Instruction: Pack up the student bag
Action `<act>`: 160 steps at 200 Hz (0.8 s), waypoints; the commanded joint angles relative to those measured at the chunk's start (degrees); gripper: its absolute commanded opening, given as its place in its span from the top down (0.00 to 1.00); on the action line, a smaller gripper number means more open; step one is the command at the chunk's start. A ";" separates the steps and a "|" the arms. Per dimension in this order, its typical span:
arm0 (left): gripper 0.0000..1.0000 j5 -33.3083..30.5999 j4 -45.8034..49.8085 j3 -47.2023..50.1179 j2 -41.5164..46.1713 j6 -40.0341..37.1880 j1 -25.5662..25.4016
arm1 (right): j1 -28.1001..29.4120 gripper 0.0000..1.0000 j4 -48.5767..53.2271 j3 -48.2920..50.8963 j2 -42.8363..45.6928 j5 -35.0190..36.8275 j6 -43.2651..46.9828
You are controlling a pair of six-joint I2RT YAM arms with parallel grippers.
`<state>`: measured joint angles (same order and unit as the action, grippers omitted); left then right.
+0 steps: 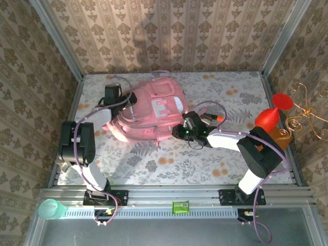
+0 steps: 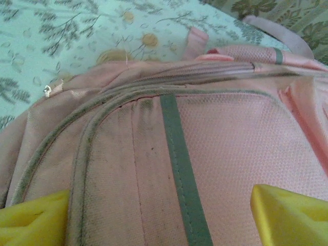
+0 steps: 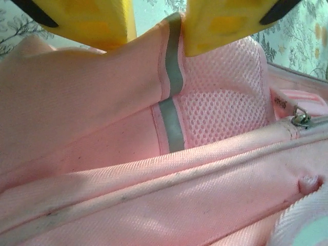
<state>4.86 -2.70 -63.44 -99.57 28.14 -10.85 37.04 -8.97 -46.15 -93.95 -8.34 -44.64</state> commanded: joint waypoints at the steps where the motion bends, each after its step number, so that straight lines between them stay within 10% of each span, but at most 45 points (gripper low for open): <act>1: 0.16 -4.15 3.05 2.20 6.80 -3.26 -0.46 | -0.03 0.60 6.56 -2.66 5.71 6.90 6.77; 71: 0.12 -24.35 7.80 24.36 34.06 -2.02 -13.14 | -10.57 0.27 13.95 -12.28 4.69 7.42 13.27; 160: 0.08 -33.94 11.43 20.72 24.85 -3.85 -24.98 | -15.94 0.28 8.08 -25.03 -14.85 -6.70 7.34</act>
<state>-24.47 8.01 -39.70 -72.03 25.74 -34.59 21.26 1.50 -69.30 -106.91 -9.80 -35.27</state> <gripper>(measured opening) 0.919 0.731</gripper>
